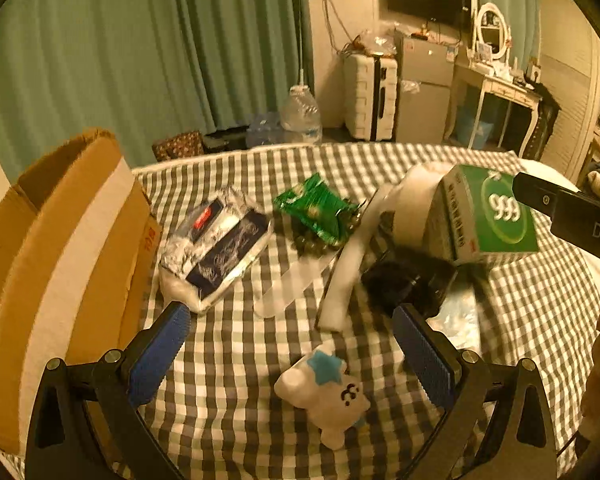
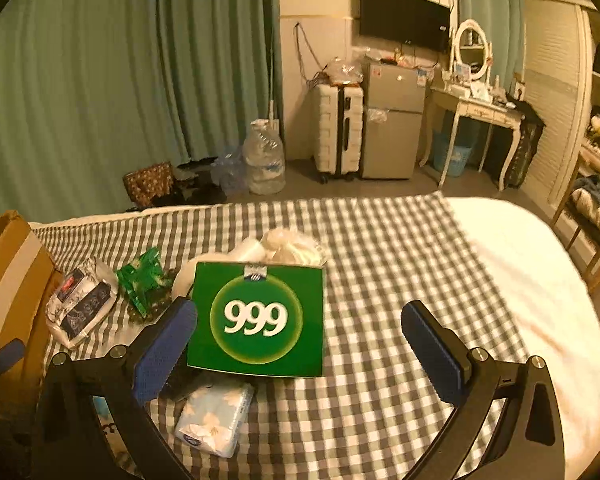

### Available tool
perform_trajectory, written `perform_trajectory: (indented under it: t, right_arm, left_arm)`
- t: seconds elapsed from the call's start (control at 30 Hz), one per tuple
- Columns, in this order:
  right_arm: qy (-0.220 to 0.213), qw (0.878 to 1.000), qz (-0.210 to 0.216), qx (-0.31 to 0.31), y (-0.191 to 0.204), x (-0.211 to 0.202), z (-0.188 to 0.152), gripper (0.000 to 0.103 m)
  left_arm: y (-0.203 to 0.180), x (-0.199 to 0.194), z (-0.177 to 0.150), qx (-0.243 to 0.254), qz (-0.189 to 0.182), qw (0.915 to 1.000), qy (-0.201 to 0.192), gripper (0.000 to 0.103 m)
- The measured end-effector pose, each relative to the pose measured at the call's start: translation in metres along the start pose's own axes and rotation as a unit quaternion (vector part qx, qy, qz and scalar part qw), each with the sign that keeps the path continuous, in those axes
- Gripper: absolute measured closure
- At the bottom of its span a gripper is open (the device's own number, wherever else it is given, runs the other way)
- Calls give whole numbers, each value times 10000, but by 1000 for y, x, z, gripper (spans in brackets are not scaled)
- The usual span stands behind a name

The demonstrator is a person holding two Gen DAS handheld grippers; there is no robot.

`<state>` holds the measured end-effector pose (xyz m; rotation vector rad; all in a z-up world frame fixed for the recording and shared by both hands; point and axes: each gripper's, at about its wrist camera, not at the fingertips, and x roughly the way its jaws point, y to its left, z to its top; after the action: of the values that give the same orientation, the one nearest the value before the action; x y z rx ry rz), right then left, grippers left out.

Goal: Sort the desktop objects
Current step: 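Grasp the white star figurine with left tool while right grasps green printed box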

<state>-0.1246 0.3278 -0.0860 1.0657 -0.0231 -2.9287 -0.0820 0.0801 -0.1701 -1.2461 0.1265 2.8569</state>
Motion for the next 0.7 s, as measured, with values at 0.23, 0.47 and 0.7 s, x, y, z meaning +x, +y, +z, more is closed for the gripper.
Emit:
perform_trajectory:
  t: [0.23,0.47,0.7]
  right_arm:
    - [118,9997,124,-154,12,14,-5,0]
    - [313,9991,127,-238,19,29,-10,0]
    - [447,9984,249,-242,25,42,-15,0]
  left_arm:
    - [5,16,-13,-268,-46,9984,500,0]
    - [2,29,-28,-435,-133,9952,870,0]
    - [-1,39,-35,-487,-143,9930,1063,0]
